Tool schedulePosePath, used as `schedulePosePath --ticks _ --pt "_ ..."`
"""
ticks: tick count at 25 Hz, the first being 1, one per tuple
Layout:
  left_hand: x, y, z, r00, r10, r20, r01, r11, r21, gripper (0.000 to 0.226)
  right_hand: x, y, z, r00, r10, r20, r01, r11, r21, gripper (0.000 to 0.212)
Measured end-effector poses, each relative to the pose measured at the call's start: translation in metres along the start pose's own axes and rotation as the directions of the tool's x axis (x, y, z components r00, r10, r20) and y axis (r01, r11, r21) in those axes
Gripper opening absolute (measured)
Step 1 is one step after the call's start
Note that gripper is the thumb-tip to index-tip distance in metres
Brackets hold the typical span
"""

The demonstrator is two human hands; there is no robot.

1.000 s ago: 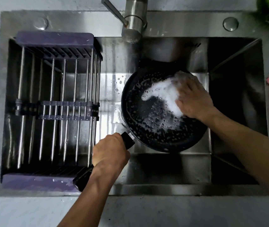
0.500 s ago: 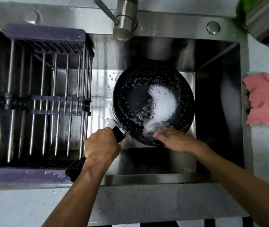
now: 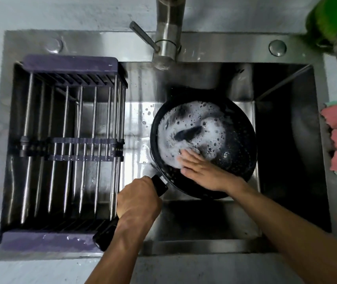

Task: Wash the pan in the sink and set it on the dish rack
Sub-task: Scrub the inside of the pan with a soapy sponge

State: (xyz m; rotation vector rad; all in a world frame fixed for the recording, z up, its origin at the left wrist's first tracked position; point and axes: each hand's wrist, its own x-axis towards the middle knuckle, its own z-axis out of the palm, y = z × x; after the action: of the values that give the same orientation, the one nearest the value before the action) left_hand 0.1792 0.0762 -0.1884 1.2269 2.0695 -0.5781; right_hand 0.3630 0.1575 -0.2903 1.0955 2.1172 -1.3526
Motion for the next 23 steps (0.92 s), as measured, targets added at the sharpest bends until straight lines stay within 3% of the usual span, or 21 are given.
schedulePosePath --ticks 2,4,5,7,10,11,12,14,16,17,19,20,21,23 --pt "-0.001 -0.001 0.001 1.000 0.006 -0.008 -0.006 1.000 0.008 0.032 -0.015 0.040 -0.016 0.979 0.205 -0.011 -0.205 0.976 -0.075 0.064" --pt "-0.002 0.000 0.001 1.000 0.014 -0.009 -0.014 1.000 0.013 0.033 0.006 0.040 -0.041 0.923 0.368 -0.112 -0.368 0.930 0.019 0.067" --pt "-0.001 0.000 0.001 1.000 0.015 -0.007 -0.015 1.000 0.014 0.034 0.023 0.021 -0.048 0.916 0.374 -0.144 -0.362 0.926 0.105 0.067" --pt "0.000 0.000 0.001 1.000 0.006 -0.003 -0.006 1.000 0.007 0.034 0.045 -0.029 -0.043 0.961 0.239 -0.141 -0.203 0.951 0.232 0.063" --pt "0.001 0.000 0.001 1.000 0.005 -0.002 -0.005 1.000 0.004 0.033 0.012 -0.032 0.006 0.993 -0.113 0.028 0.105 0.972 0.211 0.056" --pt "-0.001 0.000 0.001 1.000 0.009 -0.006 -0.009 1.000 0.004 0.033 -0.004 -0.011 0.011 0.987 -0.150 0.056 0.140 0.977 0.158 0.053" --pt "-0.002 0.000 0.001 1.000 0.013 -0.009 -0.013 1.000 0.011 0.033 -0.011 0.008 0.004 0.993 -0.112 0.039 0.107 0.989 0.106 0.052" --pt "-0.002 0.000 0.001 1.000 0.014 -0.005 -0.014 1.000 0.026 0.034 0.005 0.033 -0.021 0.982 0.156 -0.104 -0.147 0.985 0.093 0.055" --pt "-0.001 0.001 0.002 1.000 0.013 -0.006 -0.013 1.000 0.023 0.032 0.047 0.012 -0.044 0.899 0.331 -0.286 -0.235 0.917 0.324 0.065" --pt "-0.001 0.001 0.003 1.000 0.012 -0.007 -0.012 1.000 0.025 0.032 0.071 -0.015 -0.049 0.864 0.362 -0.351 -0.153 0.852 0.501 0.070" --pt "-0.001 0.002 0.002 1.000 0.006 -0.011 -0.006 1.000 0.024 0.031 0.096 -0.076 -0.051 0.832 0.363 -0.419 0.163 0.562 0.811 0.080" --pt "0.000 0.001 0.001 1.000 0.006 -0.013 -0.006 1.000 0.022 0.031 0.090 -0.096 -0.046 0.849 0.310 -0.429 0.273 0.437 0.857 0.083" --pt "0.000 0.001 0.001 1.000 0.007 -0.010 -0.007 1.000 0.024 0.032 0.074 -0.108 -0.038 0.868 0.244 -0.433 0.322 0.388 0.863 0.083" --pt "-0.002 0.001 0.001 1.000 0.015 -0.005 -0.015 0.999 0.030 0.032 0.042 -0.112 -0.014 0.934 0.134 -0.330 0.251 0.409 0.877 0.069"
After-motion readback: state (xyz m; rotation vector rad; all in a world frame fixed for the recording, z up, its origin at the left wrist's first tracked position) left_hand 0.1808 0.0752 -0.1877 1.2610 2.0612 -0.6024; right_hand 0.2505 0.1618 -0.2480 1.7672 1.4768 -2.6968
